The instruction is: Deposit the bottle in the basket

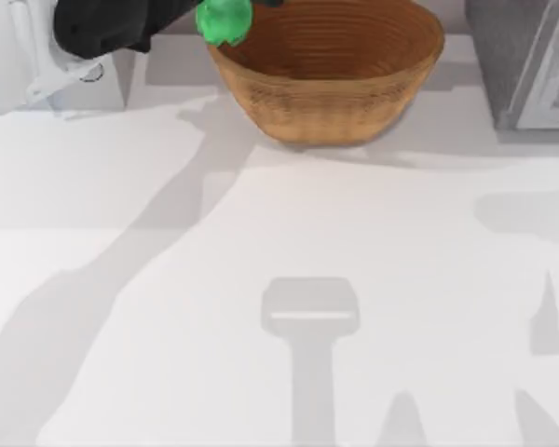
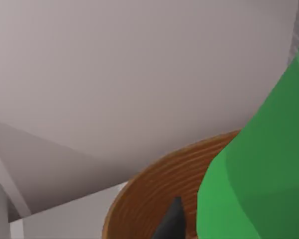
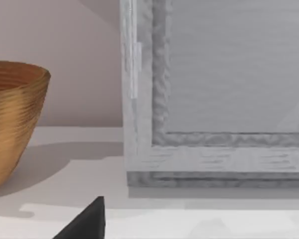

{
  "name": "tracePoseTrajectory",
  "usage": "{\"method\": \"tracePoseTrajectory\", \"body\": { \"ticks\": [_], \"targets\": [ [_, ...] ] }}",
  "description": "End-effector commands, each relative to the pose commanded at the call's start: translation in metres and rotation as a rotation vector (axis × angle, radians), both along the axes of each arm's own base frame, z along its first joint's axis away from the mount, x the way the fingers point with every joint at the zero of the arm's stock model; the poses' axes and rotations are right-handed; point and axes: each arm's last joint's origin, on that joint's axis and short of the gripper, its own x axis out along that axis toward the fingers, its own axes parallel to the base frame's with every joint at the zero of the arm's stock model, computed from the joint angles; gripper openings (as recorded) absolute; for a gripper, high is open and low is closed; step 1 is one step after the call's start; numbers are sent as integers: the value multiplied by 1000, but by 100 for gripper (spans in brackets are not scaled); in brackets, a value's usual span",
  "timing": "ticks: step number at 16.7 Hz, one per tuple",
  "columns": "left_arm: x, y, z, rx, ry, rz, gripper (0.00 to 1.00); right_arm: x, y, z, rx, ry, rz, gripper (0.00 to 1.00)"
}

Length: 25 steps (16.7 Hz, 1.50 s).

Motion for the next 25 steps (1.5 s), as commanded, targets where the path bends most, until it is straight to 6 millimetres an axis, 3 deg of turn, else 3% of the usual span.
{"method": "tracePoseTrajectory", "body": {
  "ticks": [4, 8, 11, 17, 22, 25],
  "targets": [
    [48, -75, -8, -27, -45, 174, 0, 0, 0, 0, 0, 0, 0, 100],
    [71, -116, -17, -85, -93, 306, 0, 0, 0, 0, 0, 0, 0, 100],
    [77, -125, -18, -117, -113, 353, 0, 0, 0, 0, 0, 0, 0, 100],
    [80, -123, -19, -117, -114, 361, 0, 0, 0, 0, 0, 0, 0, 100],
    [113, -128, -55, -116, -107, 349, 0, 0, 0, 0, 0, 0, 0, 100],
    [125, -125, -63, -119, -114, 356, 0, 0, 0, 0, 0, 0, 0, 100]
  ]
}}
